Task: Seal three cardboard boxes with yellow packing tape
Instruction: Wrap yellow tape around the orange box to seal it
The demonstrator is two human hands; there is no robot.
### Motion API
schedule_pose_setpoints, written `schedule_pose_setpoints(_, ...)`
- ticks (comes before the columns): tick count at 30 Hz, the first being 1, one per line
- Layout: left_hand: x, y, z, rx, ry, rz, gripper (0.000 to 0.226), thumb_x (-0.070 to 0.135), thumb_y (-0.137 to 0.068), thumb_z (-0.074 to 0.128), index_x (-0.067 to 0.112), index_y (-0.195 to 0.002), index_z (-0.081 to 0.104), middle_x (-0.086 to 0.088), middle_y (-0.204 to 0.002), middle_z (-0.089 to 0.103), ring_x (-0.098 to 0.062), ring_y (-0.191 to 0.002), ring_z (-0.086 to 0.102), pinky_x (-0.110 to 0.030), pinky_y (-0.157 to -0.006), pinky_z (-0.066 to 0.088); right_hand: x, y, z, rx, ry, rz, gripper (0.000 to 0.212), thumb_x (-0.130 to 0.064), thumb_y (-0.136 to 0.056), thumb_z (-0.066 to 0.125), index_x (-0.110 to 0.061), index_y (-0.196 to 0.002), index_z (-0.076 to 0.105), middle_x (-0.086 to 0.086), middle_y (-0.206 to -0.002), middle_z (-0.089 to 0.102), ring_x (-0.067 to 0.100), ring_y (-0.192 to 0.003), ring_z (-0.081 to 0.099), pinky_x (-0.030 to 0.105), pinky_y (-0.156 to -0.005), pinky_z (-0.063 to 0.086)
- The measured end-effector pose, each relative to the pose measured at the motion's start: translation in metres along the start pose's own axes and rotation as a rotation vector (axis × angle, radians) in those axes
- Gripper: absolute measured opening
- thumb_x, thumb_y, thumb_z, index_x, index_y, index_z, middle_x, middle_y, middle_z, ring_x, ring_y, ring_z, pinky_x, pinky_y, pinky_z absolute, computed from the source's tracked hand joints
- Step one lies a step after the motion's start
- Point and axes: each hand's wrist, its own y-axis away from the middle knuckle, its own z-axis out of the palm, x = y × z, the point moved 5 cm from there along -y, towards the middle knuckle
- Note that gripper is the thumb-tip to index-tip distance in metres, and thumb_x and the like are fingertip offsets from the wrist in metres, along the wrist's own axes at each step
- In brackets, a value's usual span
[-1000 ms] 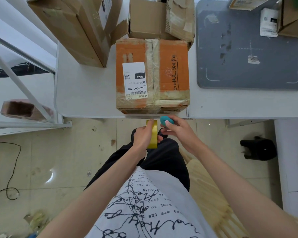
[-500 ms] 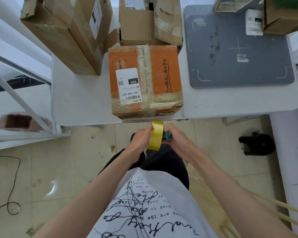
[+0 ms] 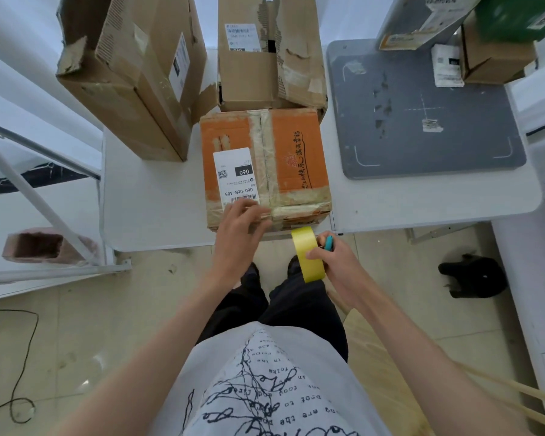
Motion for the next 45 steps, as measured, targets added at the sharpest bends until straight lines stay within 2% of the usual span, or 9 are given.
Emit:
schedule_pose_setpoints(7, -0.009, -0.035, 0.012, -0.107, -0.184, 0.327, 0.02, 0.03, -0.087, 0.073, 0.013, -0.095, 0.08, -0.004, -0.111, 0.064, -0.024, -0.095, 0.052, -0.037, -0.079, 0.051, -0.019, 0.002, -0.002, 0.002, 0.0, -0.015, 0.036, -0.018, -0.059, 0.077, -0.034, -0.065, 0.045, 0.007, -0.09, 0.039, 0.028, -0.092, 0.039, 0.046, -0.078, 0.034)
schedule_pose_setpoints(17, -0.007, -0.037, 0.021, -0.111, -0.327, 0.487, 0.025, 0.029, -0.082, 0.078, 0.009, -0.09, 0.064, -0.01, -0.107, 0.058, -0.029, -0.091, 0.05, -0.044, -0.081, 0.049, -0.049, 0.003, 0.001, -0.193, -0.039, -0.068, 0.033, -0.006, -0.069, 0.066, -0.02, -0.078, 0.038, 0.003, -0.085, 0.045, 0.028, -0.094, 0.043, 0.028, -0.065, 0.044)
schedule_pose_setpoints(22, -0.005, -0.046, 0.027, -0.22, -0.346, 0.39, 0.052, 0.03, -0.069, 0.093, 0.008, -0.1, 0.057, -0.011, -0.111, 0.052, -0.025, -0.089, 0.048, -0.041, -0.075, 0.049, -0.063, 0.005, 0.019, -0.218, -0.081, -0.166, 0.035, -0.005, -0.074, 0.07, -0.02, -0.079, 0.039, -0.001, -0.083, 0.053, 0.02, -0.085, 0.052, 0.03, -0.073, 0.048)
schedule_pose_setpoints(25, 0.0, -0.057, 0.008, -0.299, -0.094, 0.24, 0.038, 0.019, -0.08, 0.085, 0.01, -0.109, 0.061, 0.0, -0.109, 0.05, -0.017, -0.086, 0.05, -0.035, -0.074, 0.049, -0.07, 0.002, 0.026, -0.179, -0.156, -0.238, 0.034, -0.005, -0.076, 0.072, -0.02, -0.079, 0.041, -0.002, -0.08, 0.053, 0.021, -0.087, 0.052, 0.032, -0.077, 0.049)
schedule_pose_setpoints(29, 0.008, -0.061, -0.044, -0.042, 0.219, 0.031, 0.04, 0.005, -0.1, 0.058, 0.018, -0.138, 0.056, 0.0, -0.118, 0.059, -0.007, -0.095, 0.06, -0.019, -0.083, 0.051, -0.079, 0.0, 0.038, -0.177, -0.196, -0.314, 0.034, -0.004, -0.081, 0.073, -0.025, -0.077, 0.046, 0.009, -0.093, 0.051, 0.027, -0.094, 0.053, 0.04, -0.087, 0.048)
schedule_pose_setpoints(32, 0.033, -0.059, -0.063, -0.1, 0.302, 0.078, 0.051, 0.027, -0.101, 0.061, 0.023, -0.15, 0.047, 0.005, -0.135, 0.05, -0.005, -0.116, 0.056, -0.014, -0.094, 0.046, -0.087, 0.0, 0.049, -0.169, -0.176, -0.36, 0.036, -0.003, -0.086, 0.074, -0.022, -0.081, 0.043, 0.003, -0.087, 0.054, 0.022, -0.088, 0.056, 0.039, -0.087, 0.05)
schedule_pose_setpoints(35, 0.052, -0.06, -0.069, -0.264, 0.219, 0.204, 0.078, 0.052, -0.081, 0.076, 0.024, -0.149, 0.048, 0.011, -0.14, 0.045, 0.009, -0.128, 0.041, -0.008, -0.105, 0.036, -0.093, 0.002, 0.059, -0.155, -0.14, -0.386, 0.037, -0.011, -0.085, 0.079, -0.021, -0.082, 0.044, 0.001, -0.085, 0.053, 0.025, -0.087, 0.052, 0.044, -0.089, 0.049)
schedule_pose_setpoints(38, 0.056, -0.067, -0.078, -0.285, 0.144, 0.25, 0.082, 0.06, -0.072, 0.074, 0.022, -0.142, 0.056, 0.012, -0.132, 0.048, 0.016, -0.12, 0.038, -0.007, -0.1, 0.035, -0.102, 0.005, 0.07, -0.148, -0.111, -0.409, 0.038, -0.014, -0.082, 0.081, -0.022, -0.082, 0.045, 0.006, -0.087, 0.049, 0.029, -0.088, 0.049, 0.051, -0.091, 0.049)
schedule_pose_setpoints(45, 0.07, -0.076, -0.103, -0.2, -0.044, 0.297, 0.071, 0.064, -0.073, 0.064, 0.023, -0.13, 0.067, 0.018, -0.117, 0.052, 0.001, -0.105, 0.049, -0.019, -0.093, 0.046, -0.123, 0.014, 0.078, -0.106, -0.156, -0.436, 0.04, -0.017, -0.078, 0.084, -0.018, -0.084, 0.045, -0.001, -0.082, 0.054, 0.024, -0.085, 0.051, 0.044, -0.094, 0.049)
